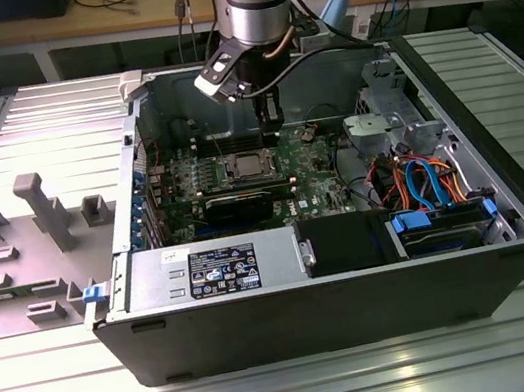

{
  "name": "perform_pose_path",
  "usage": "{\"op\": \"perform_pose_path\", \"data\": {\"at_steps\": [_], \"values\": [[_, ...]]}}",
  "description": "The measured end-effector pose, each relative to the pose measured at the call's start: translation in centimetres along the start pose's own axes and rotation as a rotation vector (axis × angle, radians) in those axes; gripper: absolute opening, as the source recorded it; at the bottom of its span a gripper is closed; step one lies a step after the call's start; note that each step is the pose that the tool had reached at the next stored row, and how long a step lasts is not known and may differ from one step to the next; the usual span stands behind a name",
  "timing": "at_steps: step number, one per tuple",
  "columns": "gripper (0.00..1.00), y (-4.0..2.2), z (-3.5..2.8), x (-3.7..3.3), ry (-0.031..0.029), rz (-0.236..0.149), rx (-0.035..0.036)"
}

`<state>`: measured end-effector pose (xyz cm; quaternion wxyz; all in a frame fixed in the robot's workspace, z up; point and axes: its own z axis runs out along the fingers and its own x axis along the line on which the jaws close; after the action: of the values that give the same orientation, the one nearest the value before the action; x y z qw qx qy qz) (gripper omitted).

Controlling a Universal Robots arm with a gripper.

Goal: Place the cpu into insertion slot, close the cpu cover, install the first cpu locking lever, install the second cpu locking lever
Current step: 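Close the cpu cover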

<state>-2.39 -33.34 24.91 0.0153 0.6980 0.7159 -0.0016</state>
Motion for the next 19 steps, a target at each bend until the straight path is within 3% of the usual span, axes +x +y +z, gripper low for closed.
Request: {"op": "perform_pose_path", "data": {"at_steps": [13,16,19], "values": [[0.11,-1.43,0.28,0.05,0.0024,-0.004,-0.0002],[0.11,-2.29,0.42,0.07,0.0043,-0.015,-0.0003],[0.11,-2.73,0.68,0.08,0.0066,-0.030,-0.0006]]}}
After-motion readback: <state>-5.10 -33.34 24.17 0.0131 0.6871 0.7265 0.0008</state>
